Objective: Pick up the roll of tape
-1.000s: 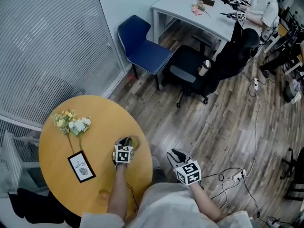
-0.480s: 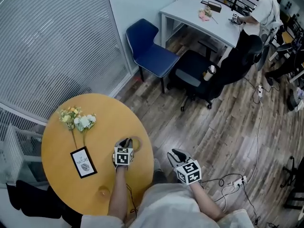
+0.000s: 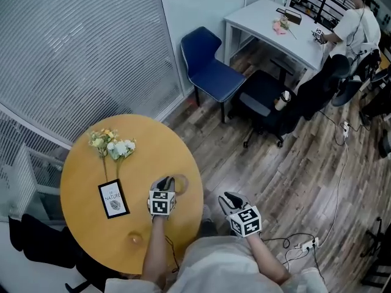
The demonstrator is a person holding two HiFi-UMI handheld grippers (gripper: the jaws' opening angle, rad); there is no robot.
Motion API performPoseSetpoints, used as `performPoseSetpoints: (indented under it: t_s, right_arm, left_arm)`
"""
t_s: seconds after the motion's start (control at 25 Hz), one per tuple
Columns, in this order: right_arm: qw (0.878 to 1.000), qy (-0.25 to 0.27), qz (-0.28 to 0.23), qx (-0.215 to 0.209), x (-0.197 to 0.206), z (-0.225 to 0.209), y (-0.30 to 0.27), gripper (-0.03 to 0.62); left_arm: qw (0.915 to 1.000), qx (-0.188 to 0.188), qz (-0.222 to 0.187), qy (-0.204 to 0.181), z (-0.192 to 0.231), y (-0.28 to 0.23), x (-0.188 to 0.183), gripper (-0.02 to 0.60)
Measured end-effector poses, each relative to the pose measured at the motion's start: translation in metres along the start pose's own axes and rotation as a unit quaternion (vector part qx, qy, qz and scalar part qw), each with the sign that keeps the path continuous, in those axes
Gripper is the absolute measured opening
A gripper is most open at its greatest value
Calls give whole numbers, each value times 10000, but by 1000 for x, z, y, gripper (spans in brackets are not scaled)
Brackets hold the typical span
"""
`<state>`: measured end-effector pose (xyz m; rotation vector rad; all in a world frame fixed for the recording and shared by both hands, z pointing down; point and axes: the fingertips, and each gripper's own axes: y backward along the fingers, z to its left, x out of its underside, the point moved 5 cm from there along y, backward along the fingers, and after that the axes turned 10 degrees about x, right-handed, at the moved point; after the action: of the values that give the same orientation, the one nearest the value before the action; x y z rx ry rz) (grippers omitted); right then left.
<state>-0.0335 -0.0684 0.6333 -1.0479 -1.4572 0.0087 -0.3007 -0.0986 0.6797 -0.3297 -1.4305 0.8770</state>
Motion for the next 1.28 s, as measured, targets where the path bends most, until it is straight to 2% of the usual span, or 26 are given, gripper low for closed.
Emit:
performPoseSetpoints:
  t_s: [0.36, 0.68, 1.0, 1.28]
  right_arm:
    - [9992, 193, -8, -355, 0, 2, 6, 95]
    - [9959, 499, 40, -754, -2, 6, 5, 91]
    - [9912, 890, -59, -975, -7, -3, 12, 91]
    - [9869, 1019, -115, -1243, -5, -7, 23, 91]
  left_arm:
    - [9981, -345, -488, 110, -25, 42, -13, 63]
    - [9926, -650, -953, 377, -48, 79, -18, 63]
    - [9840, -1010, -1414, 402, -82, 105, -39, 63]
    - [9739, -1224, -1854, 466, -113, 125, -51, 63]
